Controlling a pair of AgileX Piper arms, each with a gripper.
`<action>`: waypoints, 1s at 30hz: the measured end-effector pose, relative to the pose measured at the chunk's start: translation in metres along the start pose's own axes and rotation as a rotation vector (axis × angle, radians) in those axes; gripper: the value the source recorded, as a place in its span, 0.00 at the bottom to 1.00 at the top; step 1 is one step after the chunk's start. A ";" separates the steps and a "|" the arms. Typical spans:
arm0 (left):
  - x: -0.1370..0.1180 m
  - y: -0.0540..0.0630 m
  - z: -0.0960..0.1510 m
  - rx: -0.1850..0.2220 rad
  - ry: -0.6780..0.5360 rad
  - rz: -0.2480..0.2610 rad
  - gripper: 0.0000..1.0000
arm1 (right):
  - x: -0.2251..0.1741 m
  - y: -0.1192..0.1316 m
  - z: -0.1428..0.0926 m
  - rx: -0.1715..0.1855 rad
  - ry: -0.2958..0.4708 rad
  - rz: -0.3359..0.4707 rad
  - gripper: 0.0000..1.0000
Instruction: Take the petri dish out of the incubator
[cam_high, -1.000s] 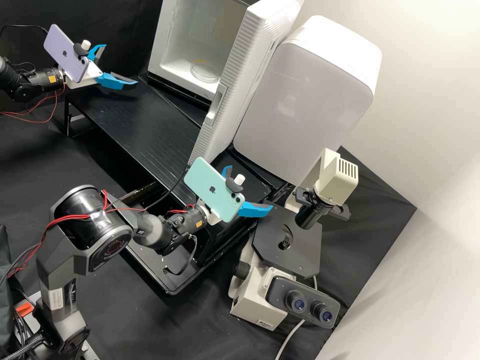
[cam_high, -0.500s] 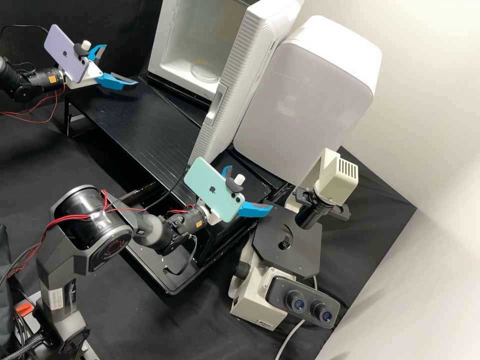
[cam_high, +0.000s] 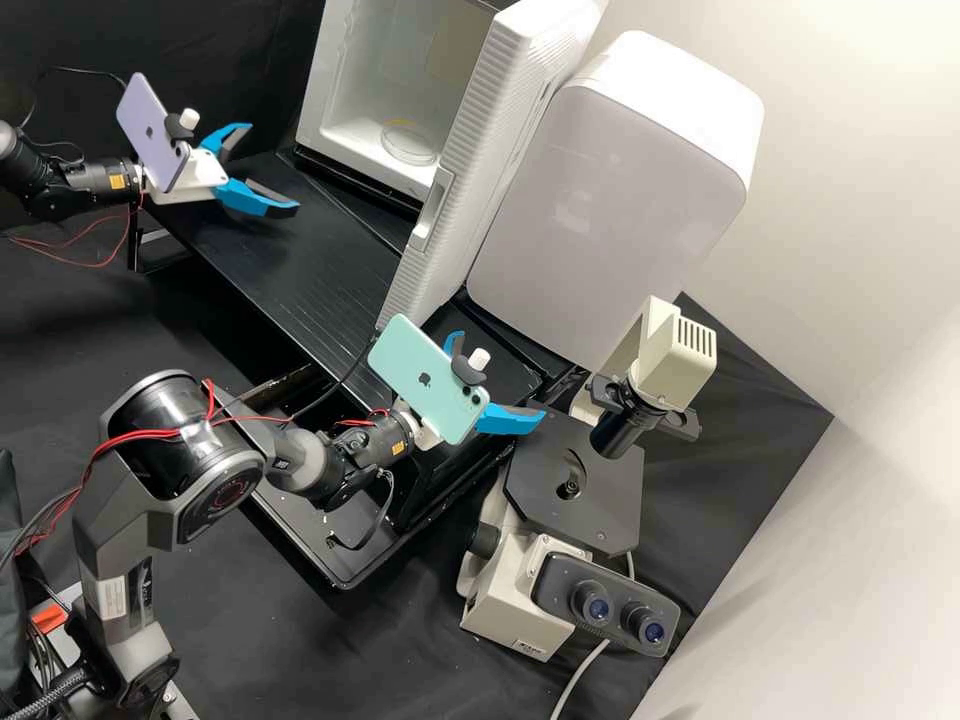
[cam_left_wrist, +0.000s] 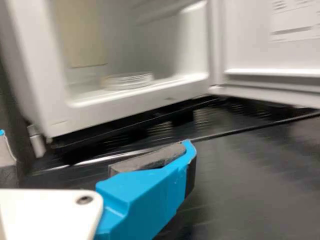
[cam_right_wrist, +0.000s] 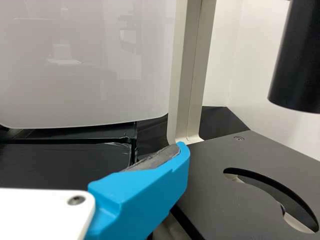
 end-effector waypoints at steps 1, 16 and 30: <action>0.000 -0.001 0.004 0.003 -0.023 -0.005 1.00 | 0.000 0.000 0.000 0.000 0.000 0.000 1.00; 0.025 0.034 0.047 0.031 -0.257 0.083 1.00 | 0.000 0.000 0.000 0.000 0.000 0.000 1.00; 0.097 0.056 0.043 0.034 -0.203 0.088 1.00 | 0.000 0.000 0.000 0.000 0.000 0.000 1.00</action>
